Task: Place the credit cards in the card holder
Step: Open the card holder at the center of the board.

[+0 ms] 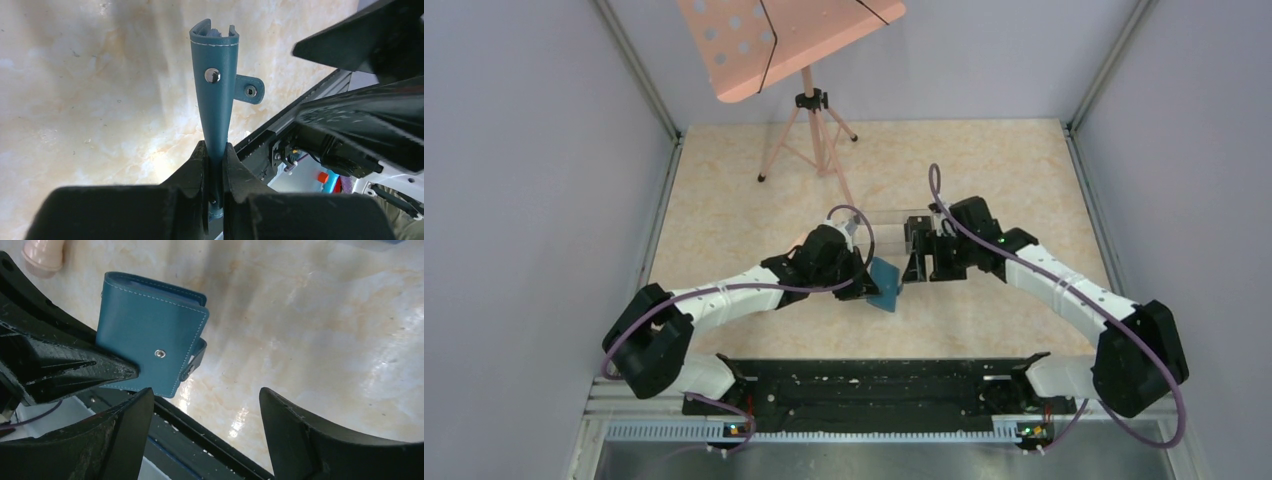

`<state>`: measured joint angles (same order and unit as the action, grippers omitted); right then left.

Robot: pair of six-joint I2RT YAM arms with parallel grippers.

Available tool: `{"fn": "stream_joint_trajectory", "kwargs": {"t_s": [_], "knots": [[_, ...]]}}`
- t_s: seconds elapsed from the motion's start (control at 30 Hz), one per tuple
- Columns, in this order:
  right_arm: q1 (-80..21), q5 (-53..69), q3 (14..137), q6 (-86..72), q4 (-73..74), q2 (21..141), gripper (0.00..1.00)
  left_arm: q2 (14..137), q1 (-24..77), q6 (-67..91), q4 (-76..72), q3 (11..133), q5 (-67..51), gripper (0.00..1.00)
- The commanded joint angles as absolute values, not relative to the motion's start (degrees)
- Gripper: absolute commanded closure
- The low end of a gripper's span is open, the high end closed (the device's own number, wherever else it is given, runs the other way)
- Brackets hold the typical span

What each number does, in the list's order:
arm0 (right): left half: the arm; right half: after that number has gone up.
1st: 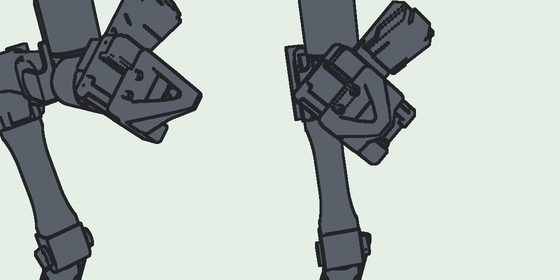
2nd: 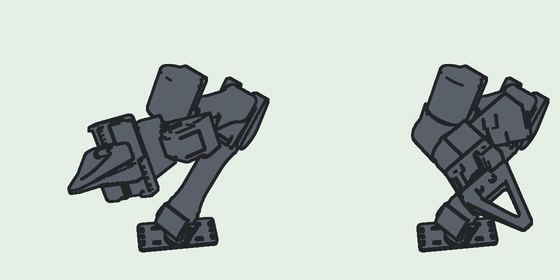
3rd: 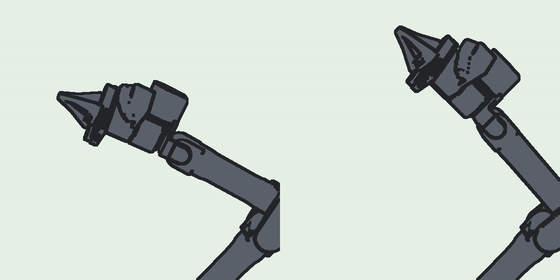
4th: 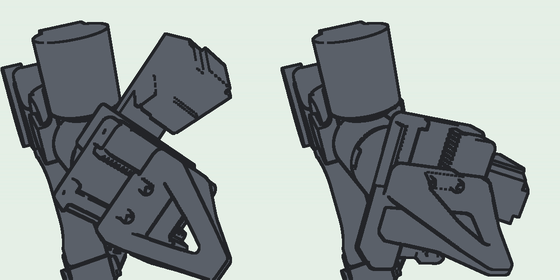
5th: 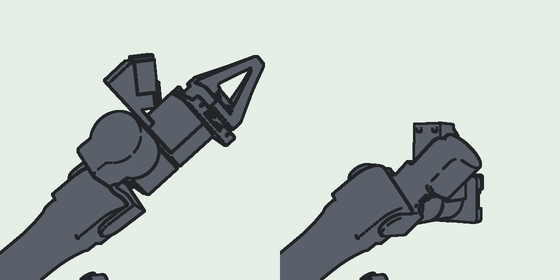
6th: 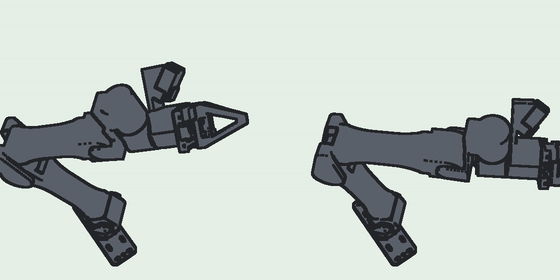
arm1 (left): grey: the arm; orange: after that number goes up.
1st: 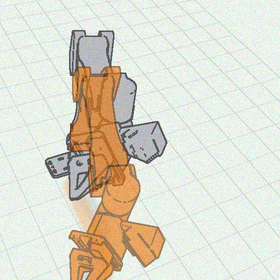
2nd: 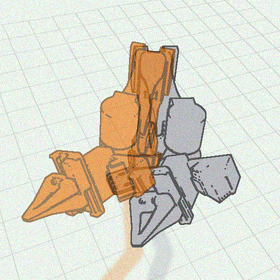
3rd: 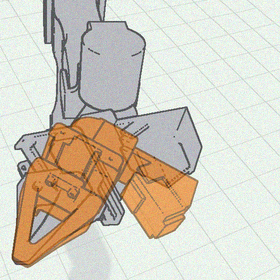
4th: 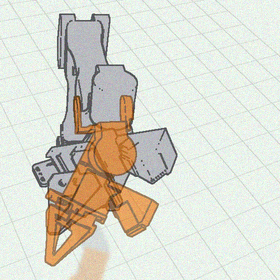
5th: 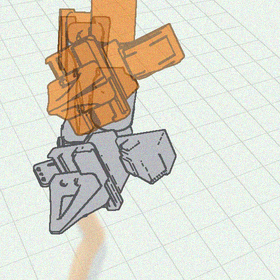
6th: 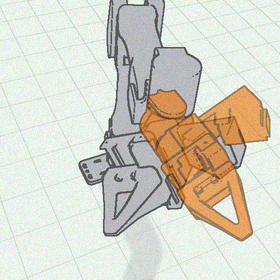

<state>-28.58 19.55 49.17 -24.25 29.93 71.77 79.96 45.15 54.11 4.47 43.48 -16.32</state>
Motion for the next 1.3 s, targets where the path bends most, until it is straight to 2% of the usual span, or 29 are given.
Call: {"fn": "stream_joint_trajectory", "kwargs": {"t_s": [0.0, 0.07, 0.13, 0.2, 0.33, 0.47, 0.63, 0.73, 0.9, 1.27], "knots": [[-32.31, 22.51, 50.53, -25.81, 25.97, 76.42, 0.24, 78.76, 45.11, 54.72, 0.45, 43.79, -18.34, 1.00], [-33.38, 20.64, 51.28, -26.23, 26.33, 78.93, 0.32, 78.68, 45.08, 54.62, 0.45, 43.77, -18.52, 1.00], [-33.48, 19.68, 51.60, -26.75, 26.12, 81.25, 0.46, 78.49, 45.01, 54.58, 0.45, 43.77, -18.51, 1.00], [-33.48, 19.15, 51.96, -26.92, 25.93, 82.76, 0.56, 78.32, 45.03, 54.57, 0.47, 43.78, -18.41, 1.00], [-33.48, 19.27, 52.12, -27.41, 24.89, 83.75, 0.65, 77.88, 45.03, 54.52, 0.45, 43.67, -18.37, 1.00], [-33.47, 20.07, 51.94, -27.19, 23.68, 83.42, 0.67, 77.77, 45.06, 54.43, 0.47, 43.48, -18.27, 1.00], [-33.51, 20.69, 51.50, -27.18, 22.40, 83.32, 0.61, 77.94, 45.15, 54.34, 0.50, 43.42, -18.66, 1.00], [-33.40, 20.54, 51.21, -27.87, 21.50, 83.70, 0.61, 77.83, 45.06, 54.25, 0.45, 43.35, -18.80, 1.00], [-32.57, 19.54, 49.68, -28.45, 19.63, 84.38, 0.69, 77.71, 45.09, 54.40, -1.11, 43.30, -19.06, 1.00], [-28.98, 26.45, 44.78, -29.85, 12.88, 83.19, 0.90, 76.41, 45.01, 54.32, -0.97, 42.72, -18.45, 1.00]]}}
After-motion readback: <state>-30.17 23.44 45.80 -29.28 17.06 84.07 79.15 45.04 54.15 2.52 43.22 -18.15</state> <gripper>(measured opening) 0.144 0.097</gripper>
